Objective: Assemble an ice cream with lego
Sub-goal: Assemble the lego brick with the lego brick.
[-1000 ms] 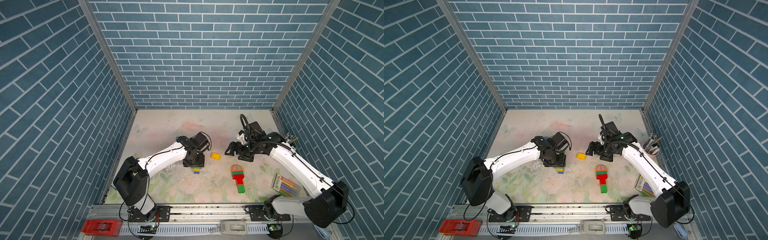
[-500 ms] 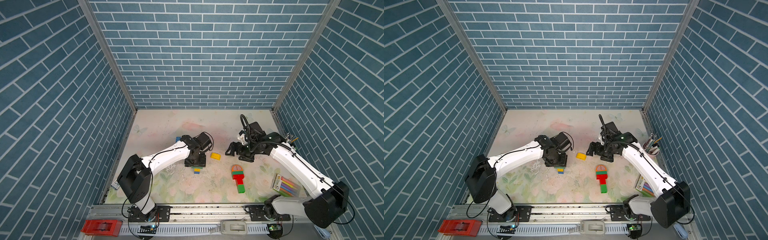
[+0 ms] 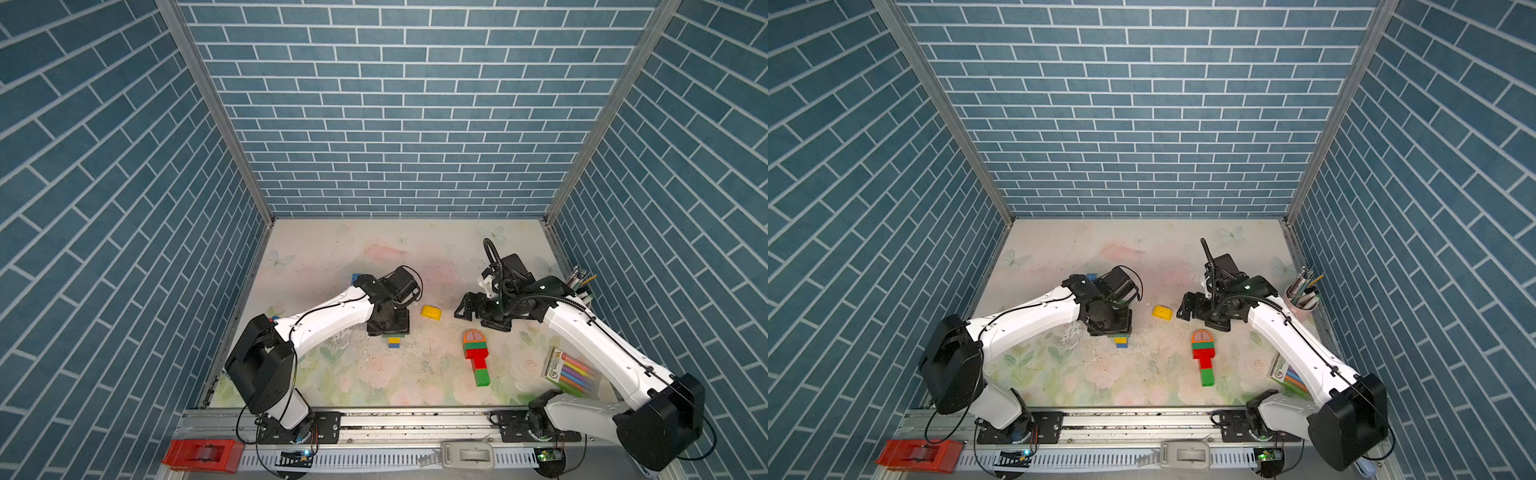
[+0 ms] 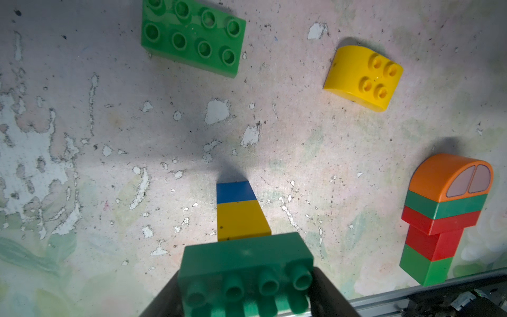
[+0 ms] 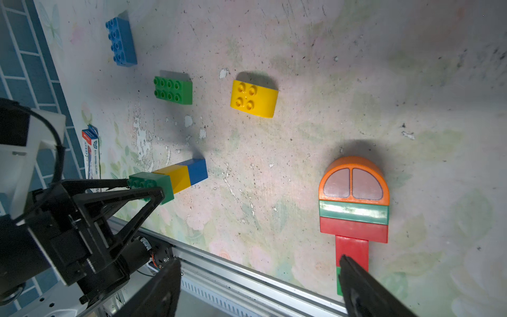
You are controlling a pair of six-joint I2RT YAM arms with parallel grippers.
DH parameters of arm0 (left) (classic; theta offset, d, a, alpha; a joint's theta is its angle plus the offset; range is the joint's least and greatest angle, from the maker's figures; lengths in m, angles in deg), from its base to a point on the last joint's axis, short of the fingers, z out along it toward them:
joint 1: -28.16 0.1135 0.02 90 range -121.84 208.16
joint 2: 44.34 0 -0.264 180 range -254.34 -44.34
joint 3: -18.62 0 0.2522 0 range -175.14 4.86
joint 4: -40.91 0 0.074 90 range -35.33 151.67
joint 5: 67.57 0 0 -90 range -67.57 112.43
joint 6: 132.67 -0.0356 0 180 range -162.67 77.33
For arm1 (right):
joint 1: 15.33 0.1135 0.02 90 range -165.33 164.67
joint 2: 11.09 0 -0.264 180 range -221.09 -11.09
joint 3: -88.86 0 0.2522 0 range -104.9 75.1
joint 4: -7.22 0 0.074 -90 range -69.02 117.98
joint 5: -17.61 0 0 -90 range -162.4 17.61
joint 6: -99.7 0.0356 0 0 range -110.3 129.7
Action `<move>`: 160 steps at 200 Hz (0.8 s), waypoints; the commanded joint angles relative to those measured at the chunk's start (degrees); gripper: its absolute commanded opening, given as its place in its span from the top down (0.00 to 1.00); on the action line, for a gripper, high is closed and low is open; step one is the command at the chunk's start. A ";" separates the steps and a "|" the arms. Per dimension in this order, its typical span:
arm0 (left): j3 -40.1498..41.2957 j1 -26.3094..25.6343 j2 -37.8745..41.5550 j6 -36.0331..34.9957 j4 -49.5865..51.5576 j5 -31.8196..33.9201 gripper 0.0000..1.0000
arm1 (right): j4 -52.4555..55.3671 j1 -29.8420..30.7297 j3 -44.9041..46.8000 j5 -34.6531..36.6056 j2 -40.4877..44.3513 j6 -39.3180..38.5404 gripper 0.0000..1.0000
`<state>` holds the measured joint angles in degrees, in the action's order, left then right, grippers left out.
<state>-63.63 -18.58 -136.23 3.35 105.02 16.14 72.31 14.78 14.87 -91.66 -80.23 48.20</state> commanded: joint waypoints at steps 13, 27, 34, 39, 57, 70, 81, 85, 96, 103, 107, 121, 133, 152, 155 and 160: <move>4.06 -1.05 -7.07 -1.15 2.49 0.00 1.00 | -1.22 0.30 0.51 3.22 1.91 -3.54 0.09; 2.41 -1.35 -6.72 -1.28 4.74 1.16 1.00 | -1.02 0.29 0.02 3.36 1.52 -4.54 0.09; 1.46 -1.68 -6.42 -1.39 5.93 1.95 1.00 | -0.83 0.30 -0.37 3.45 1.26 -5.01 0.09; 0.85 -1.91 -6.29 -1.47 6.78 2.73 1.00 | -0.92 0.30 -0.50 3.45 1.06 -5.38 0.09; -0.14 -2.30 -6.95 -1.64 9.18 3.70 1.00 | -1.98 0.27 -0.72 3.09 0.06 -5.87 0.09; 0.19 -2.30 -6.93 -1.24 8.99 2.79 1.00 | -2.29 0.30 -1.48 1.67 -1.38 -6.42 0.09; 0.58 -2.39 -6.18 -0.84 7.76 2.06 1.00 | -2.21 0.28 -2.29 1.51 -2.43 -7.43 0.09; 0.84 -2.47 -5.72 -0.70 6.96 1.83 1.00 | -2.15 0.30 -2.61 1.70 -2.68 -7.75 0.09; 1.10 -2.48 -4.84 0.19 5.88 1.72 1.00 | -1.71 0.21 -3.18 2.72 -3.37 -8.75 0.09; 0.95 -2.39 -4.81 0.53 5.78 1.76 1.00 | -1.25 0.15 -3.61 3.21 -3.90 -9.18 0.09; 0.83 -2.39 -4.74 0.71 5.66 1.78 1.00 | -1.04 0.13 -3.82 3.35 -4.12 -9.39 0.09; 0.86 -2.48 -3.98 1.49 4.99 2.11 1.00 | -0.96 0.08 -3.89 3.36 -4.43 -9.41 0.09; 0.73 -2.48 -3.17 1.51 4.63 2.36 1.00 | -1.42 0.12 -3.41 3.20 -4.18 -8.95 0.09; -0.12 -2.56 -2.37 0.70 5.67 3.83 1.00 | -1.69 0.13 -2.67 2.83 -3.59 -8.19 0.09; -0.28 -2.57 -2.21 0.39 5.76 4.04 1.00 | -1.68 0.13 -2.64 2.83 -3.50 -8.14 0.09; -0.43 -2.57 -1.98 0.18 6.00 4.42 1.00 | -1.68 0.13 -2.49 2.75 -3.39 -8.03 0.09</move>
<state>-66.08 -20.31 -136.78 4.05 106.96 18.99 70.28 14.78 12.27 -89.34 -84.36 40.82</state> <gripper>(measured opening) 0.670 0.907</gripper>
